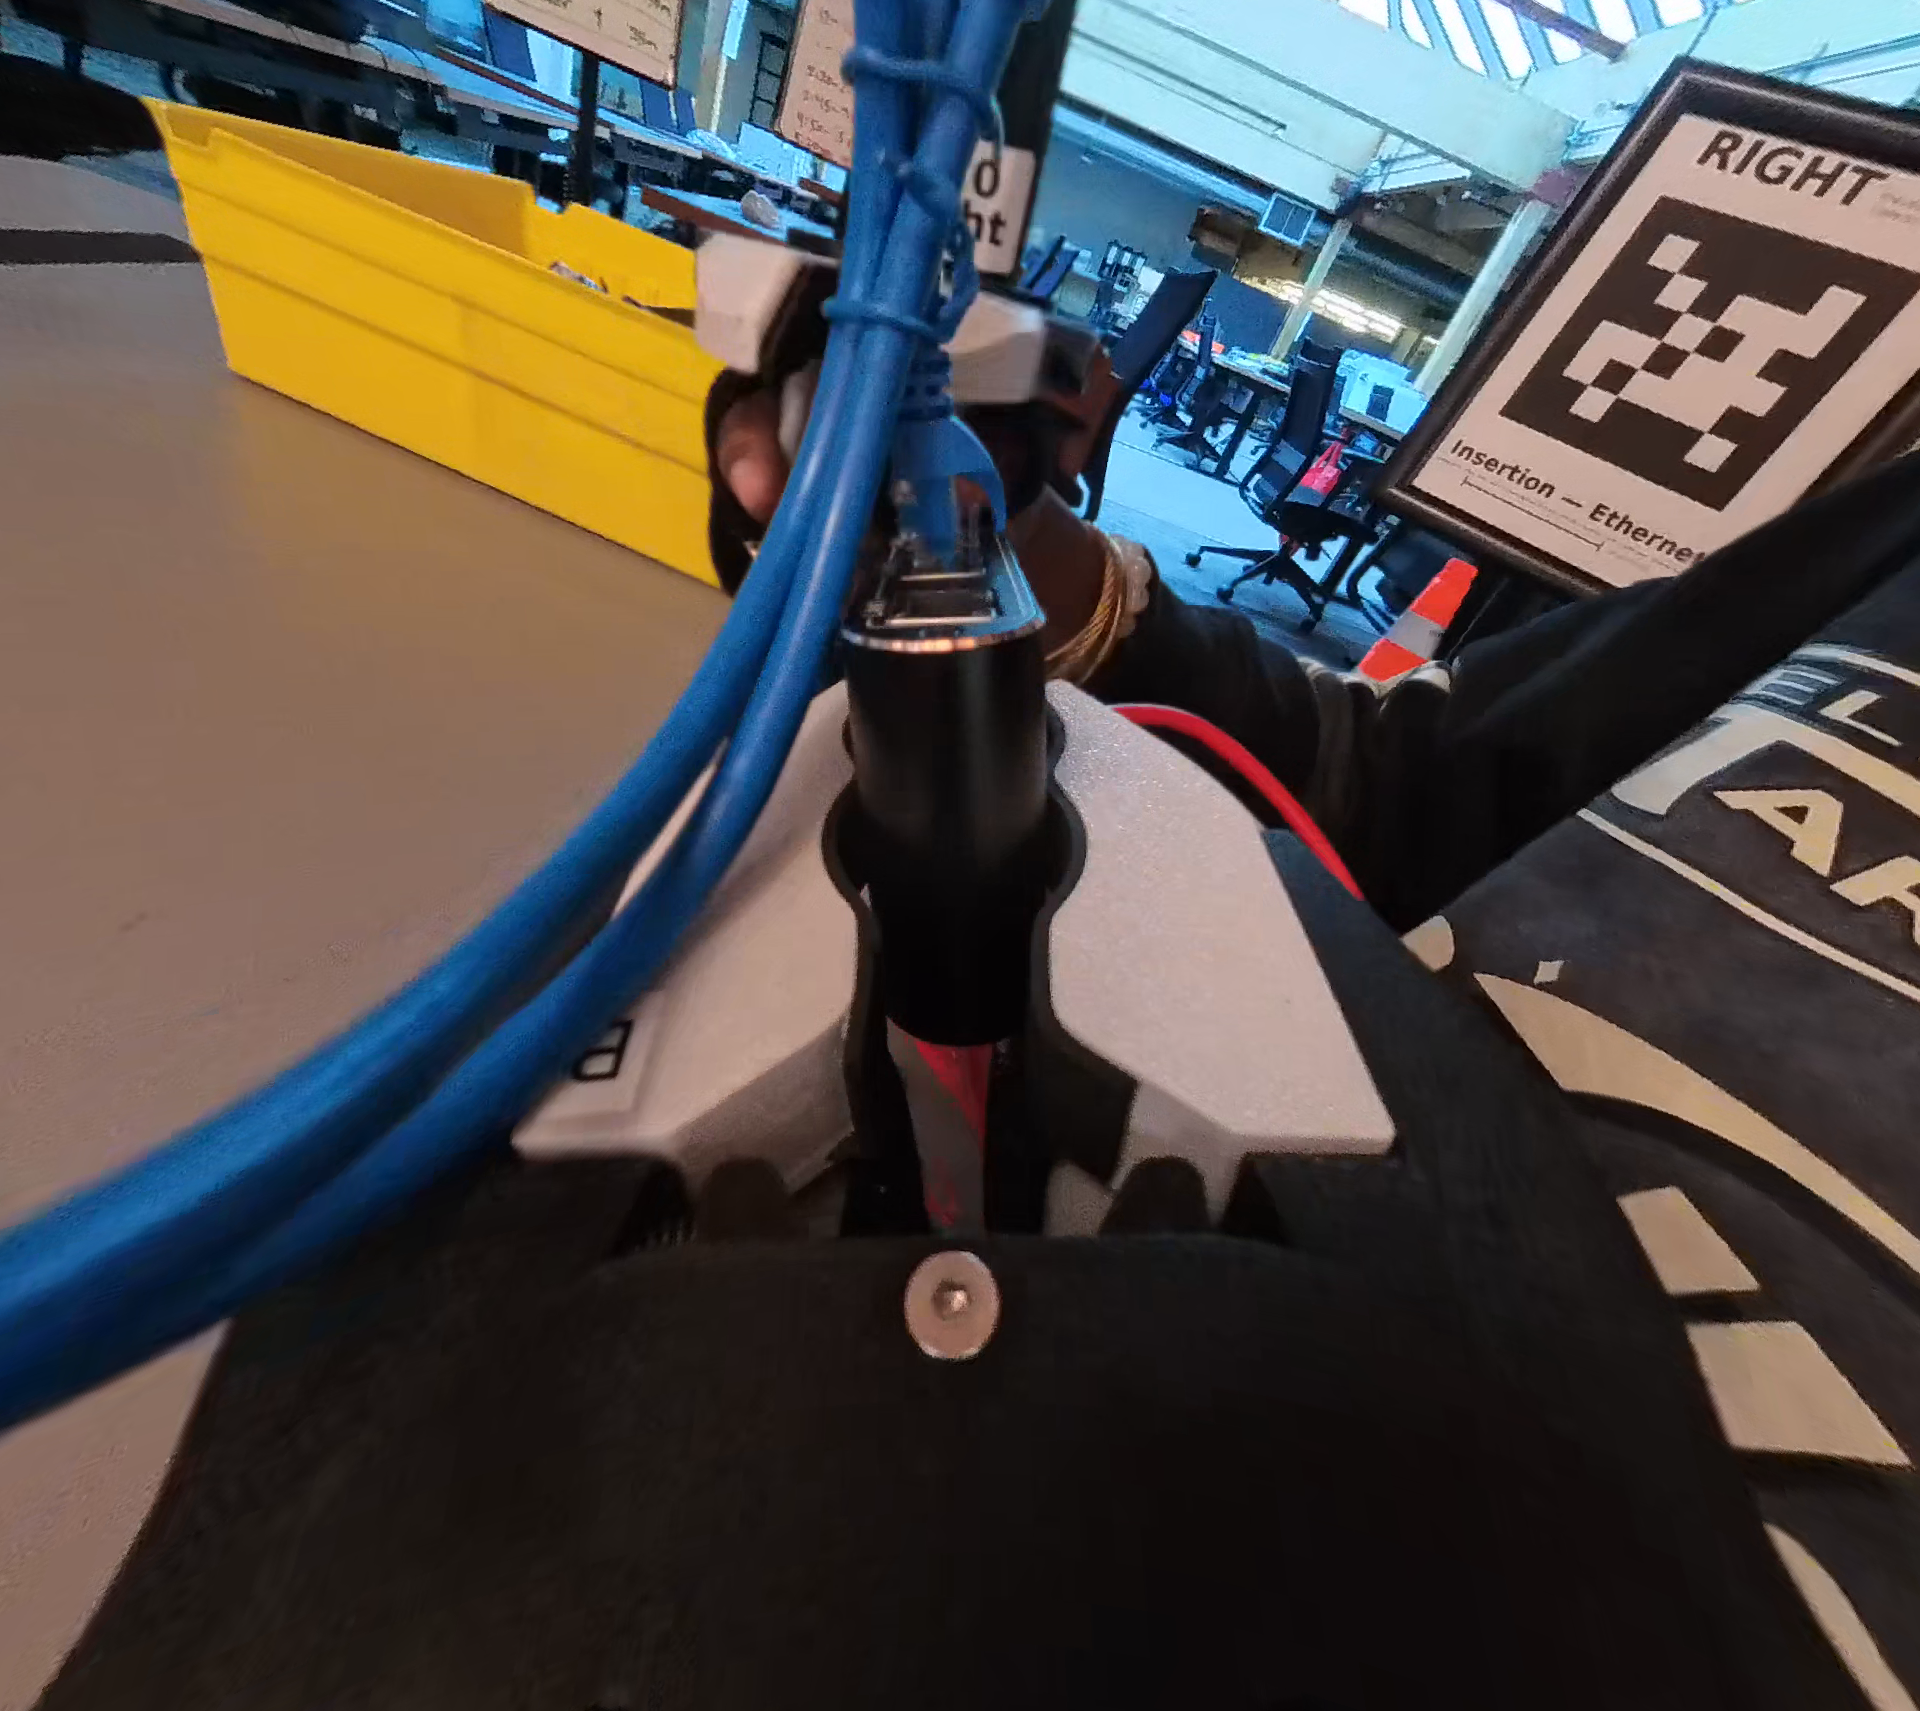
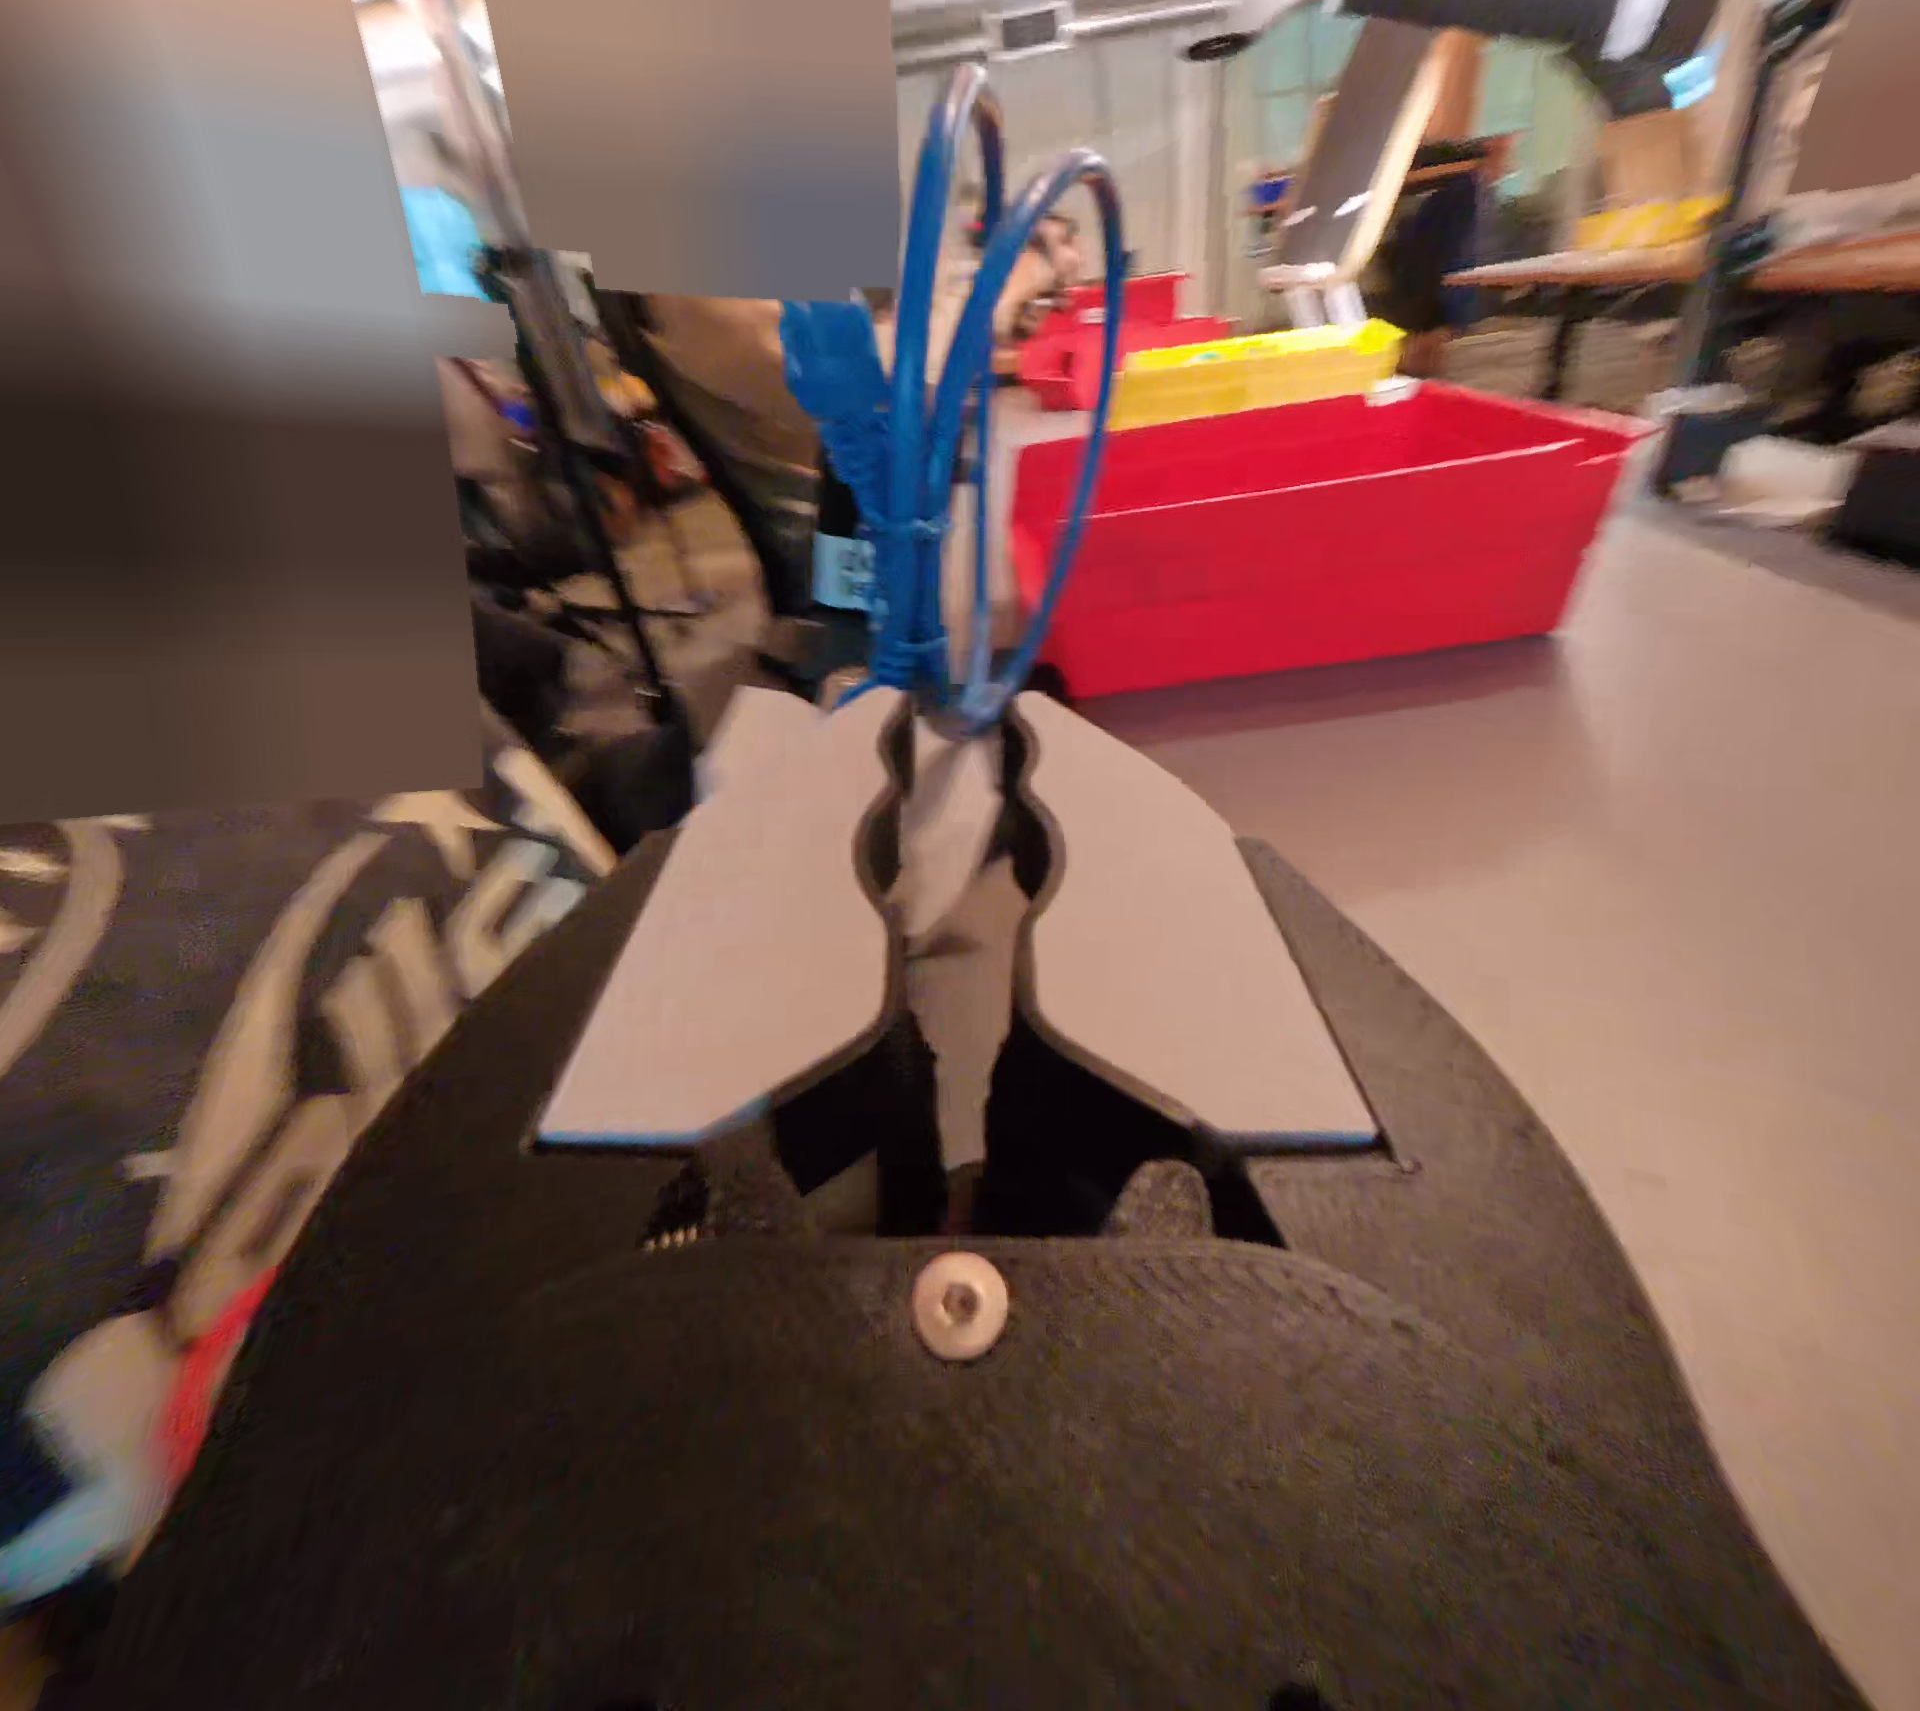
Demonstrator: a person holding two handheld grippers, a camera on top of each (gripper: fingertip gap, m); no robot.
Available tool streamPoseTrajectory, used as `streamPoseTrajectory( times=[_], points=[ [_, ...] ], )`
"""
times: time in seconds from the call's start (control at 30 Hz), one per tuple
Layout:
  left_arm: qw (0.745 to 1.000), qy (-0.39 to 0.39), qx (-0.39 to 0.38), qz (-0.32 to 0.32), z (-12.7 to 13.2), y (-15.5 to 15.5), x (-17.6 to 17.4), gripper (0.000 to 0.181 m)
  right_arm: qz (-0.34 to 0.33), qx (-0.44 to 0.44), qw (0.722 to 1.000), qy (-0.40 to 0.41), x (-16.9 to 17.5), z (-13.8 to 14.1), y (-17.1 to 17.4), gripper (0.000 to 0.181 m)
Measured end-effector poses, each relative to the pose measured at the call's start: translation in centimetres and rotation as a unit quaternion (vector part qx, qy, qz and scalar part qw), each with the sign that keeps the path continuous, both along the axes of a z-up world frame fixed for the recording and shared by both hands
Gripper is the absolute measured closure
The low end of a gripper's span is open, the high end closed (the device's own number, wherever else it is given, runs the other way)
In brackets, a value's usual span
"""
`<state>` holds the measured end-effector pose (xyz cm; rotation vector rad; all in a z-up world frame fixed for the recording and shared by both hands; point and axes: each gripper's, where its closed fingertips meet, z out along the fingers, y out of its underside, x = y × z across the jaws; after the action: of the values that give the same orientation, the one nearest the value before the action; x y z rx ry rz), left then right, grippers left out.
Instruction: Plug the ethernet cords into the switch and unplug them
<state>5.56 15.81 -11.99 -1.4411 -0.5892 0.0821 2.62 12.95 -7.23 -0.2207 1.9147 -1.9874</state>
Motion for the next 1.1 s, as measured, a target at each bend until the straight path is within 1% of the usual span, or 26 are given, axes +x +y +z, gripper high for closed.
streamPoseTrajectory(
  times=[0.03, 0.07, 0.1, 0.2, 0.3, 0.43, 0.5, 0.57, 0.6, 0.63, 0.77, 0.83, 0.9, 0.97, 1.07, 1.1],
  points=[
    [1.0, -0.003, -0.001, 0.003, -0.1, -0.1, -0.1, 0.155, 0.031, 0.006, 0.999, -0.036, 0.4, 0.1, 0.3, 0.156],
    [1.0, -0.008, -0.001, 0.006, -0.1, -0.1, -0.3, 0.155, 0.05, 0.011, 0.997, -0.059, 0.7, 0.2, 0.4, 0.15],
    [1.0, -0.01, -0.003, 0.008, -0.2, -0.1, -0.4, 0.155, 0.059, 0.012, 0.996, -0.066, 1.0, 0.1, 0.3, 0.15],
    [1.0, -0.008, -0.003, 0.01, -0.2, -0.1, -0.3, 0.155, 0.064, 0.035, 0.996, -0.052, 1.9, -0.7, -0.4, 0.154],
    [1.0, -0.011, -0.003, 0.009, -0.3, -0.1, -0.3, 0.155, 0.072, 0.046, 0.996, -0.026, 2.7, -1.4, -0.9, 0.167],
    [1.0, -0.014, -0.003, 0.004, -0.3, 0.0, -0.2, 0.155, 0.063, 0.034, 0.997, 0.001, 2.7, -1.4, -0.9, 0.168],
    [1.0, -0.014, -0.001, 0.002, -0.3, 0.0, -0.2, 0.155, 0.067, 0.035, 0.997, -0.012, 2.8, -1.3, -0.9, 0.167],
    [1.0, -0.018, -0.001, 0.003, -0.4, -0.1, -0.3, 0.155, 0.079, 0.038, 0.996, -0.032, 2.9, -1.2, -0.8, 0.16],
    [1.0, -0.017, 0.0, 0.002, -0.3, 0.0, -0.3, 0.155, 0.082, 0.037, 0.995, -0.035, 3.0, -1.2, -0.8, 0.162],
    [1.0, -0.014, -0.002, -0.001, -0.3, 0.0, -0.2, 0.155, 0.078, 0.035, 0.996, -0.03, 2.9, -1.2, -0.9, 0.167],
    [1.0, -0.022, -0.006, 0.009, -0.6, -0.1, -0.4, 0.155, 0.052, 0.032, 0.998, 0.005, 2.4, -1.5, -1.1, 0.169],
    [0.999, -0.025, -0.007, 0.019, -0.6, -0.2, -0.7, 0.154, 0.024, 0.023, 0.998, 0.055, 2.1, -1.6, -1.3, 0.169],
    [0.999, -0.033, -0.009, 0.03, -0.8, -0.4, -1.0, 0.152, -0.013, 0.016, 0.992, 0.125, 1.8, -1.7, -1.6, 0.168],
    [0.999, -0.027, -0.007, 0.031, -0.7, -0.4, -0.9, 0.151, -0.035, -0.004, 0.986, 0.161, 1.9, -1.4, -1.7, 0.168],
    [0.999, -0.024, -0.004, 0.032, -0.6, -0.5, -0.9, 0.156, -0.048, -0.025, 0.985, 0.165, 1.9, -1.1, -1.8, 0.168],
    [0.999, -0.023, -0.004, 0.031, -0.6, -0.5, -0.9, 0.151, -0.056, -0.035, 0.985, 0.159, 1.8, -0.8, -1.8, 0.168]
  ],
)
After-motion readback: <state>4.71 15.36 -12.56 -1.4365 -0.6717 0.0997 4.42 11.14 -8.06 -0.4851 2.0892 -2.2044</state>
